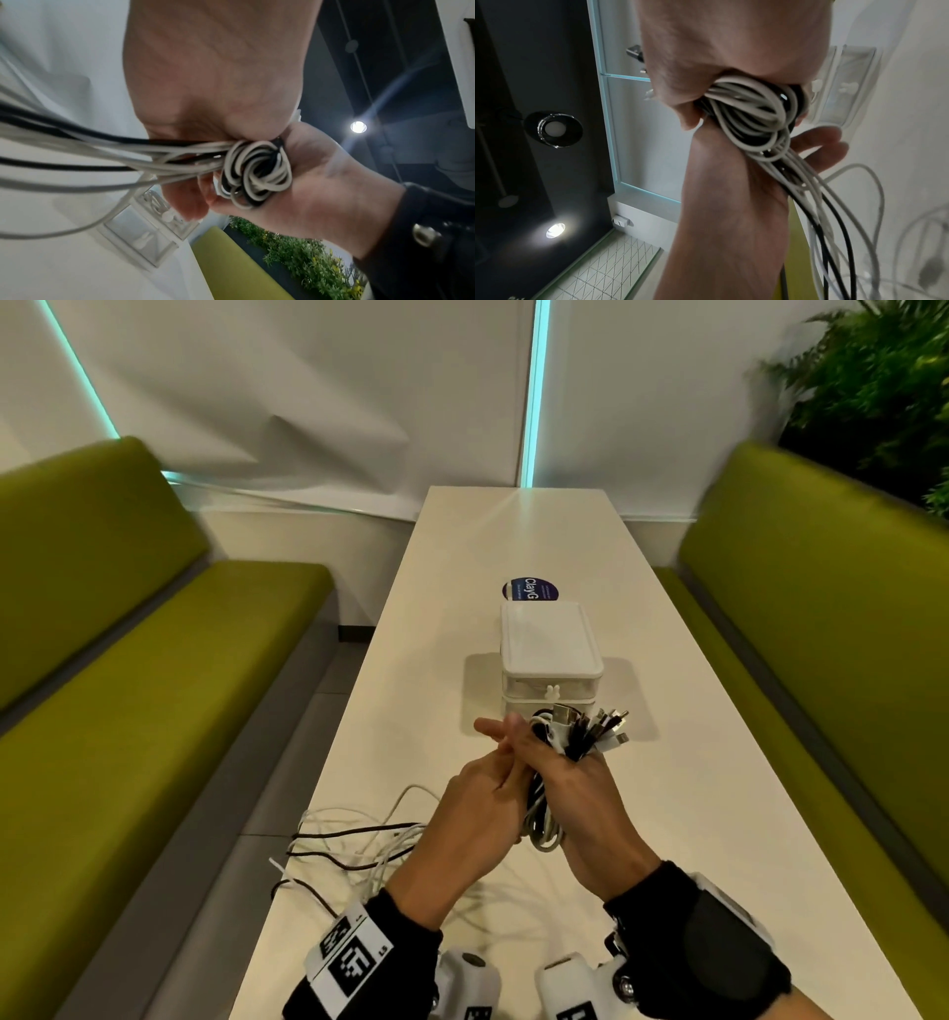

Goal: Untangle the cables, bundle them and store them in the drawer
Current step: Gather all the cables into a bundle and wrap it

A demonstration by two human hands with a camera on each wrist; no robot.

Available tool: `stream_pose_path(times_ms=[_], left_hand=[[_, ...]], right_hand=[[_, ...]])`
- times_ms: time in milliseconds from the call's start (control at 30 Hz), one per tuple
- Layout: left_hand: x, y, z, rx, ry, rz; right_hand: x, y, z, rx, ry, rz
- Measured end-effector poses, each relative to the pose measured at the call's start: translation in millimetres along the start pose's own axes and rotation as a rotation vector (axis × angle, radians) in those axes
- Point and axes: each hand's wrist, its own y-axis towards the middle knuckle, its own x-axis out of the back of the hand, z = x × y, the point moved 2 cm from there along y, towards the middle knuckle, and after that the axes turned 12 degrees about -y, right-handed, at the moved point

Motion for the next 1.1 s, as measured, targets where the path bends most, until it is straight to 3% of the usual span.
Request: stream_pose_path(times_ms=[167, 233, 333, 567, 667, 733, 833, 933, 1100], left_hand=[[4, -4, -2, 0.072, -0.101, 0.095], [5, -10, -1, 0.023, -0.167, 0.158], [4, -13, 4, -0.054, -0.115, 0.239], [8, -6, -1, 0.077, -0.129, 0.396], [11, -3, -5, 0.063, 0.018, 0.45], [12, -2, -5, 0.027, 0.2, 0.417], [8, -4, -4, -0.041, 0.274, 0.302], [0, -7, -3, -0.058, 0.195, 0.22], [-5, -8, -5, 0.002, -0.03, 0.209]], right_hand=[[-4, -4, 8, -0.049, 0.045, -0.007], [-1, -2, 9, -0.08, 0.09, -0.03], [0, 0, 7, -0.093, 0.129, -0.091], [-1, -7, 8, -0.072, 0.006, -0.112], [1, -9, 7, -0.109, -0.026, -0.06], [5, -9, 7, -0.112, -0.094, -0.021], [9, -6, 6, -0.094, -0.142, 0.014], [11, -6, 6, -0.068, -0.14, 0.055], [14, -12, 12, -0.072, -0.014, 0.221]])
